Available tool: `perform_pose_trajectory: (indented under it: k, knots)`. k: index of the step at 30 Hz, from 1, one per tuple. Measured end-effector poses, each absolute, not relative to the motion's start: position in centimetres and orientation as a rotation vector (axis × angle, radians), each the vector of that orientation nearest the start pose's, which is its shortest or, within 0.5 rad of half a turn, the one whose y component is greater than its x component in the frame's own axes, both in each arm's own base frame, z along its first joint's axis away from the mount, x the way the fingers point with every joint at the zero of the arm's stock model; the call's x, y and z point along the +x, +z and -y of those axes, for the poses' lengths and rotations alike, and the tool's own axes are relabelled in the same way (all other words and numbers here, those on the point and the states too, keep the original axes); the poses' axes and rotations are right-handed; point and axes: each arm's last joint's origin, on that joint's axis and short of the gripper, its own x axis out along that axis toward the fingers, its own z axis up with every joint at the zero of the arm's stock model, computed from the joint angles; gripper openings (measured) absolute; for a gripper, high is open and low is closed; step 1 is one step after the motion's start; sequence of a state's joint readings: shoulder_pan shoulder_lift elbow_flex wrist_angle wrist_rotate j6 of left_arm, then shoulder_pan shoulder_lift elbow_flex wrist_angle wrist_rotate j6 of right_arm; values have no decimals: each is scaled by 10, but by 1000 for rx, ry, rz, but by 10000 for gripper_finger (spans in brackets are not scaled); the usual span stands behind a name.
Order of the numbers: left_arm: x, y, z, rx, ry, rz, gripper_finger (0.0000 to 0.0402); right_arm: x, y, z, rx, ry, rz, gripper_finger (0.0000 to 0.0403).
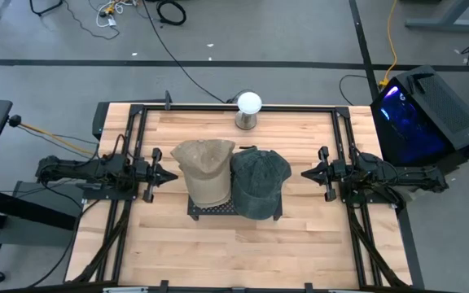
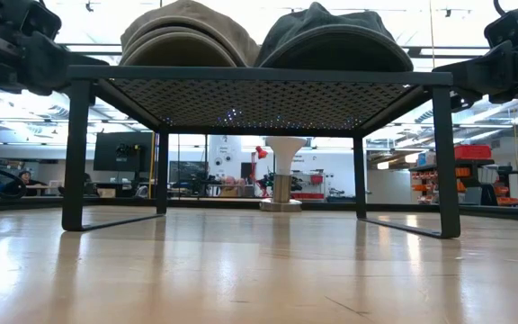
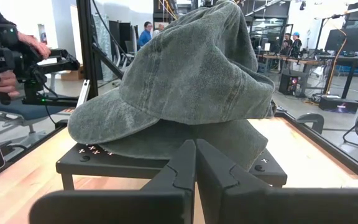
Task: Pick & Place hat
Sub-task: Return to Home Position
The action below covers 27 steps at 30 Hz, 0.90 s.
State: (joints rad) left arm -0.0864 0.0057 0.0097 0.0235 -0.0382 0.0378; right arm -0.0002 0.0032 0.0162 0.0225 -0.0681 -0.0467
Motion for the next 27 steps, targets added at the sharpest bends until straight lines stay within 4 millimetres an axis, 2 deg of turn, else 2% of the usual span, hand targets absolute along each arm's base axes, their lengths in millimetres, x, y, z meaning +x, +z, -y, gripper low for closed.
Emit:
perform_pose_trajectory:
  k: [8, 27]
  knots:
    - [97, 168, 7, -20, -42, 26, 29, 97, 171, -2, -48, 67, 37, 15]
    - [97, 170, 7, -18, -37, 51, 30, 97, 171, -2, -48, 67, 37, 15]
